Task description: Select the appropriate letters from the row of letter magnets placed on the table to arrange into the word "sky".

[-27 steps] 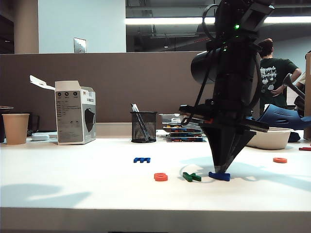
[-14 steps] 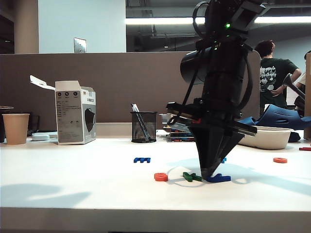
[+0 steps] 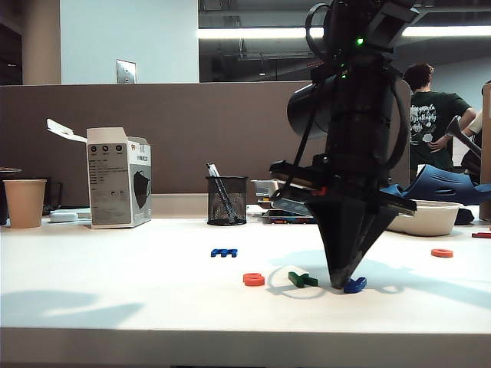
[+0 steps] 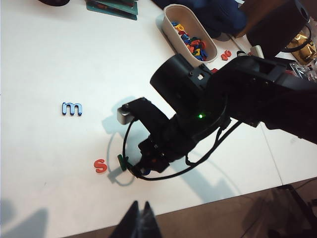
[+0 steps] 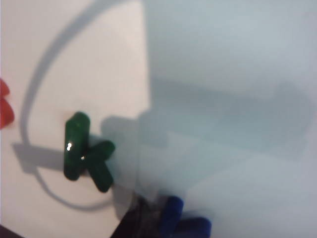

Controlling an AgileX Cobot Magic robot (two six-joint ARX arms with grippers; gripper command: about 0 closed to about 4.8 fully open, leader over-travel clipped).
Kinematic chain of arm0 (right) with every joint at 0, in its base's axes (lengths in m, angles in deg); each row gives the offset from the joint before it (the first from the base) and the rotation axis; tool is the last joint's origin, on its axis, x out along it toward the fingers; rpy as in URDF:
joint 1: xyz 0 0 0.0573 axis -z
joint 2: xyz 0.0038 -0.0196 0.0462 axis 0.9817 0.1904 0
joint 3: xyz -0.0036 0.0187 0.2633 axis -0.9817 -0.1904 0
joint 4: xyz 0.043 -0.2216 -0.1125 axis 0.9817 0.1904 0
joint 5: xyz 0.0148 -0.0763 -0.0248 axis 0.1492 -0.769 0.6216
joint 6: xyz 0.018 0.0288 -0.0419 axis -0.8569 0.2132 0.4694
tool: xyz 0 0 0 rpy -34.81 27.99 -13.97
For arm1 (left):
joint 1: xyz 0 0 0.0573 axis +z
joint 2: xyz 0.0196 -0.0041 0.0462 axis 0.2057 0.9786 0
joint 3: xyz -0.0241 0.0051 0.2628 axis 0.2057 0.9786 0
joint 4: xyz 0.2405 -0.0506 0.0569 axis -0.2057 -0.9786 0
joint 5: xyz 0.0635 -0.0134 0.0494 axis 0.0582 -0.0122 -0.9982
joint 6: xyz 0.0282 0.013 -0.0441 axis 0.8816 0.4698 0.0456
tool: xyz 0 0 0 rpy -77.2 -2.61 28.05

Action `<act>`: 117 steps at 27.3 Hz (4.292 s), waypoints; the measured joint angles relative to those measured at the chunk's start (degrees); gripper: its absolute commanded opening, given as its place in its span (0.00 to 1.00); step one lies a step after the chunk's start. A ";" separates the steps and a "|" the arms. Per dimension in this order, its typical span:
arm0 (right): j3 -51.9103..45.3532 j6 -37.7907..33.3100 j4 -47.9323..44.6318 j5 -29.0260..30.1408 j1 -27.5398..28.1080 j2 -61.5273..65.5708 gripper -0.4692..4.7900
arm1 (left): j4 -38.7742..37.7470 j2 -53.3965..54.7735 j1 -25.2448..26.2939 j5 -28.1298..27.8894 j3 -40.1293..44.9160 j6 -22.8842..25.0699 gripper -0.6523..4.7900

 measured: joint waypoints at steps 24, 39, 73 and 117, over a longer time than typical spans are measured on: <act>17.44 3.98 -9.11 -12.63 13.16 -14.36 0.07 | 0.02 0.00 -0.02 0.00 0.00 0.00 0.11; 16.44 8.35 -7.78 -2.03 42.88 -33.31 0.07 | 0.07 0.00 -0.02 0.00 0.00 0.00 0.11; -38.69 3.76 -19.93 5.22 47.30 -95.60 0.07 | 19.98 -6.69 67.12 21.90 -7.63 50.40 0.11; -71.91 2.10 -56.30 -5.35 26.45 -110.01 0.07 | 45.20 -59.58 62.53 23.82 61.05 44.83 0.11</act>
